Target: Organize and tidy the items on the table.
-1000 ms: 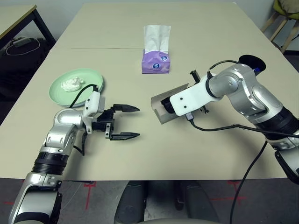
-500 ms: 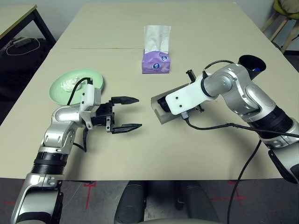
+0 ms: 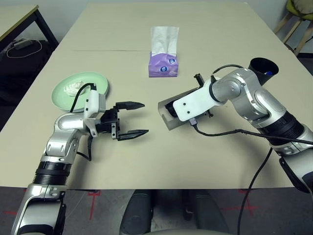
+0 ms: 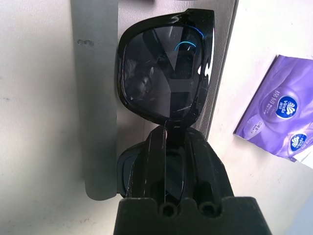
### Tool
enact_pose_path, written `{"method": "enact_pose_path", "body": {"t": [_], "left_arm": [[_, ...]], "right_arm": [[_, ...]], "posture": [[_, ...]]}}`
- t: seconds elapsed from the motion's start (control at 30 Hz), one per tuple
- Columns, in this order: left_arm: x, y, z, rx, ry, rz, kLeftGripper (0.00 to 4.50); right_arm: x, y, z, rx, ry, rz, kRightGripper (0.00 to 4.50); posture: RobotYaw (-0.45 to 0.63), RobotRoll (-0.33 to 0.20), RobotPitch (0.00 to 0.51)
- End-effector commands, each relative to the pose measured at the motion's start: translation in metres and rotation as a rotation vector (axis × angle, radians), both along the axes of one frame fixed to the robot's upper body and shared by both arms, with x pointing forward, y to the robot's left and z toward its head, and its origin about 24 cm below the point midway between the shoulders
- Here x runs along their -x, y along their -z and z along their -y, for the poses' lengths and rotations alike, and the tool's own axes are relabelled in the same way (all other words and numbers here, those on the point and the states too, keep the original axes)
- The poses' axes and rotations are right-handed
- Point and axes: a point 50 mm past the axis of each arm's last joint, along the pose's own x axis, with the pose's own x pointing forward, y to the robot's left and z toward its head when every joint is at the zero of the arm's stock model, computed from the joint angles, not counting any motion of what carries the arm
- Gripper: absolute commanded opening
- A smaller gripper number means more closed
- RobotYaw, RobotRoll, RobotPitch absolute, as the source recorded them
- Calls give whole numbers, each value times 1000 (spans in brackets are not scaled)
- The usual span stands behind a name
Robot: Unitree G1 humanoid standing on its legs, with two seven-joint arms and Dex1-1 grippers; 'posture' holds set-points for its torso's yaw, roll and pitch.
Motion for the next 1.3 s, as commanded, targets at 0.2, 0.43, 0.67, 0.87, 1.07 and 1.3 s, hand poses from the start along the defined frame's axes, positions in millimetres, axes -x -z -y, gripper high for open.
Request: {"method": "enact_pose_path", "body": {"t": [0.2, 0.43, 0.67, 0.87, 1.07, 1.3], "left_arm": [[3, 3, 1, 10, 9, 8, 4500], [2, 4, 0, 11, 6, 8, 4500], [3, 6, -3, 4, 3, 2, 4500], [4, 8, -4, -2, 3, -3, 4500], [3, 9, -4, -5, 6, -5, 4500], [3, 12, -5, -10, 10, -10, 4500]], "right_arm": [[2, 15, 0, 23, 2, -42, 407], [0, 19, -1, 37, 5, -38, 407], [-3, 21, -3, 31, 17, -23, 407], [-3, 22, -4, 21, 18, -30, 407], [-3, 22, -7, 6, 23, -46, 407], [-3, 24, -6, 22, 16, -73, 407]], "posture": [[140, 0, 170], [139, 0, 172], [142, 0, 174], [140, 0, 173], [138, 0, 172], [140, 0, 172]]}}
